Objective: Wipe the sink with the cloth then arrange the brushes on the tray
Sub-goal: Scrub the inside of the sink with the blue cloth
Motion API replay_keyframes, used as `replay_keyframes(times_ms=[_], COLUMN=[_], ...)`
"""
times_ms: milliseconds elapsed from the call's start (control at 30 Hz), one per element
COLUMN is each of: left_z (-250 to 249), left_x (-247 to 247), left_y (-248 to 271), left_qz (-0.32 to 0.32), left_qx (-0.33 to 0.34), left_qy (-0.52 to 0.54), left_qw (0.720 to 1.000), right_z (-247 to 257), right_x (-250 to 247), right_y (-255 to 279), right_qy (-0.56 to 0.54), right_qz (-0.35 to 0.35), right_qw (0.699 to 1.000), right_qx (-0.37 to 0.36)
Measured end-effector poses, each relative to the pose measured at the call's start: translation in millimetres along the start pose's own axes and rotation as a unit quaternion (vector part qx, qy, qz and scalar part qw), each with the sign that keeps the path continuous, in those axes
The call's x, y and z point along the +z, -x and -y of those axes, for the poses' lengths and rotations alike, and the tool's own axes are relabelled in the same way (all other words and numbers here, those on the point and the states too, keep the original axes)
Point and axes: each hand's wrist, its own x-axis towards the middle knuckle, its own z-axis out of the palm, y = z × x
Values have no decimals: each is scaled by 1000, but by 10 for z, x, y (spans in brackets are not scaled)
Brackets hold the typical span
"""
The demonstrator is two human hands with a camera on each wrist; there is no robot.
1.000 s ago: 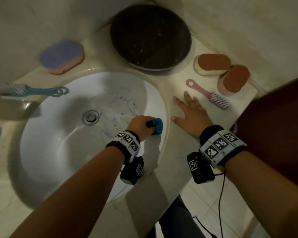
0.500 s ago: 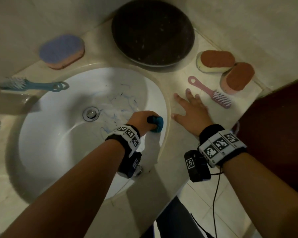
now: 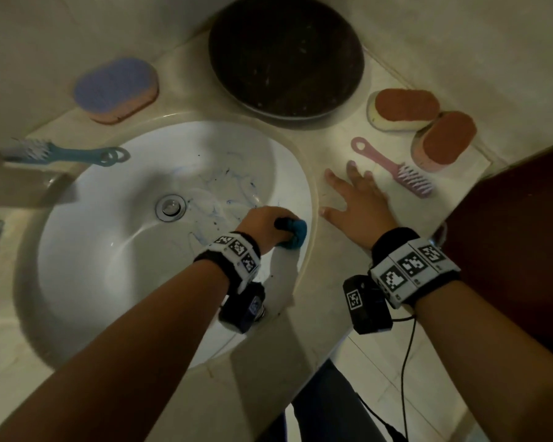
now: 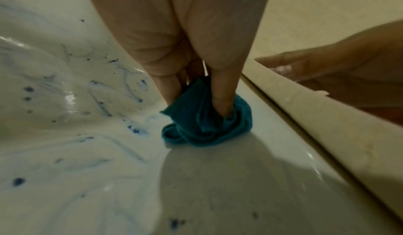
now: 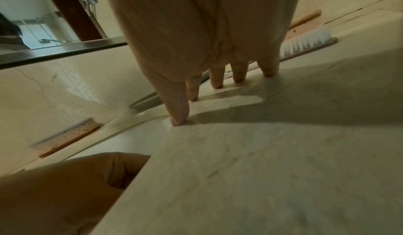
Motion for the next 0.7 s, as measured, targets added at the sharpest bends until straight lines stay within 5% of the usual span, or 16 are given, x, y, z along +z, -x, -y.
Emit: replay_keyframes(times_ms=[333,567,700], left_z=[171,5,33], left_x=[-69,-6,3], left_y=[353,139,263], left_qz=[166,31,70], left_qx=[32,34,23], left_qy=[-185,-82,-61], left_qw=[968,996,995], right_z=[19,2,-3], right_x=[-15,-4,4], right_y=[6,7,8], right_qy=[-15,-11,-7], right_qz=[4,0,1], right_qw=[1000,1000,1000], right_qx=[6,1,0])
